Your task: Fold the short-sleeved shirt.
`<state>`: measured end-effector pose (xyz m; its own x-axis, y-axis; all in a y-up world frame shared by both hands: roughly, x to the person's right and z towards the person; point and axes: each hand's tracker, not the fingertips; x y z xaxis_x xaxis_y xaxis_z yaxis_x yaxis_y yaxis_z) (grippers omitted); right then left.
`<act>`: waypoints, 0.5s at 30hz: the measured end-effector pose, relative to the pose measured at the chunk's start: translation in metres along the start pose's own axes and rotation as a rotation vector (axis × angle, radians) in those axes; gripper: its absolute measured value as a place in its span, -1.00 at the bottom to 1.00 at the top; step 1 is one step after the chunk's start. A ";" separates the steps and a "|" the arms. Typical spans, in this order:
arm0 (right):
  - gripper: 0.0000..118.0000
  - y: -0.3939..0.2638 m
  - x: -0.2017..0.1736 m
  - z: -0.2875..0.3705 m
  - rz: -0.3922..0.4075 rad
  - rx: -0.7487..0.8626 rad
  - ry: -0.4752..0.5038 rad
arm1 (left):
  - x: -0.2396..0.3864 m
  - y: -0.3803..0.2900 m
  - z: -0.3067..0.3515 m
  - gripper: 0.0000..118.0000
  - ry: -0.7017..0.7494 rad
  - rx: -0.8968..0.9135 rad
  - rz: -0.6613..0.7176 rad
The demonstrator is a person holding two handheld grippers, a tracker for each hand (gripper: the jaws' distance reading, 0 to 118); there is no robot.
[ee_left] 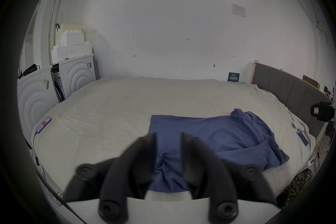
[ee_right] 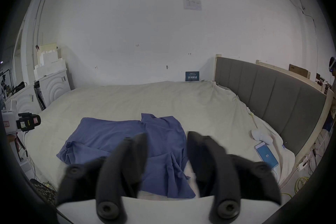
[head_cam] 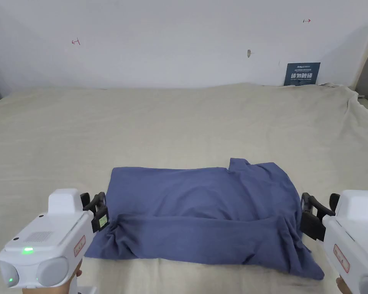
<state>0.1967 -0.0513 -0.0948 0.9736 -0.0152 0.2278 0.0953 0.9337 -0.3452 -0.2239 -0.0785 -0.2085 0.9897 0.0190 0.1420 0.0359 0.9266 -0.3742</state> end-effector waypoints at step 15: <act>-1.00 -0.007 0.005 -0.001 0.003 0.019 0.020 | 0.001 -0.013 -0.004 -1.00 -0.006 -0.059 0.033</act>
<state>0.2011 -0.0582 -0.0922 0.9778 -0.0189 0.2085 0.0882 0.9404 -0.3286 -0.2228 -0.0920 -0.2071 0.9896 0.0518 0.1339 0.0112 0.9017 -0.4323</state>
